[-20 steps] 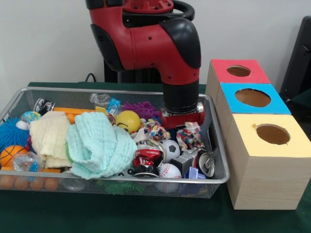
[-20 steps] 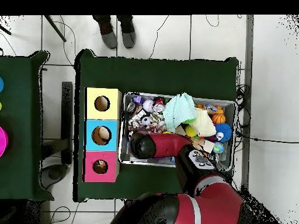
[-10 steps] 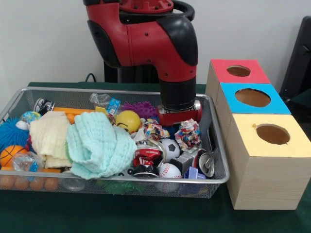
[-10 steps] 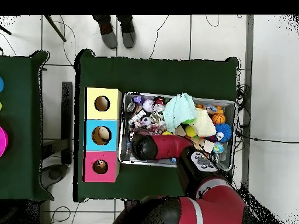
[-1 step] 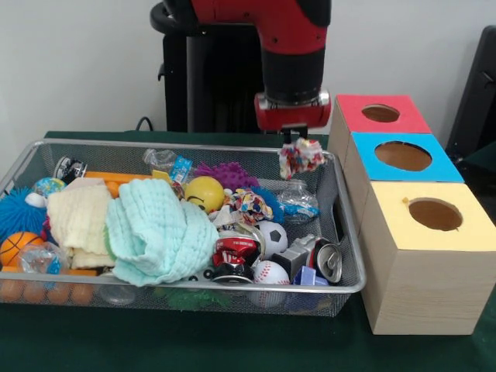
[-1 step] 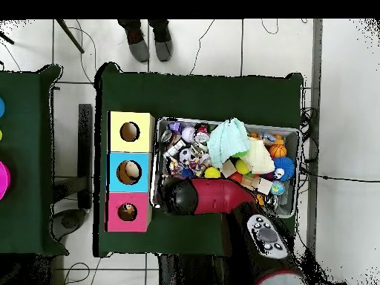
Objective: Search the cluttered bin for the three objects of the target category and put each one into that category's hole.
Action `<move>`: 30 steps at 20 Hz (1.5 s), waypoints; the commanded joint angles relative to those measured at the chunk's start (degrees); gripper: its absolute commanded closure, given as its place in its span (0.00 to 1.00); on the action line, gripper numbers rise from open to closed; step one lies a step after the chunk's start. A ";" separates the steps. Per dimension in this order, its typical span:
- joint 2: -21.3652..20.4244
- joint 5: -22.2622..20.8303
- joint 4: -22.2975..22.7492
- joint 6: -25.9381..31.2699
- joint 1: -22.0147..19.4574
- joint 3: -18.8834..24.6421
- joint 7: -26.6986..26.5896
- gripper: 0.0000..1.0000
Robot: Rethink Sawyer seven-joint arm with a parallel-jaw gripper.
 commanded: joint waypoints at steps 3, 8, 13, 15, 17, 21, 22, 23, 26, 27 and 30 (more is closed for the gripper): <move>-10.54 3.81 2.59 12.53 0.18 0.01 5.06 1.00; -9.87 2.98 1.98 11.84 -0.89 0.38 4.06 1.00; -6.90 2.02 0.98 9.34 -2.07 1.15 3.16 1.00; -5.76 1.69 0.71 8.11 -2.20 1.23 3.38 1.00; -4.44 1.24 0.33 6.65 -2.35 1.32 3.58 1.00; -0.79 0.08 -1.64 3.59 -2.32 1.44 3.73 1.00; 1.47 -0.38 -2.81 2.01 -2.80 1.91 3.07 1.00; 2.72 -0.62 -3.55 1.31 -3.04 2.16 2.66 1.00; 7.70 -1.54 -6.46 -2.27 -3.94 3.31 1.05 1.00; 9.32 -1.88 -7.40 -3.89 -3.91 3.45 0.98 1.00; 12.67 -2.33 -9.09 -7.12 -4.06 3.92 0.74 1.00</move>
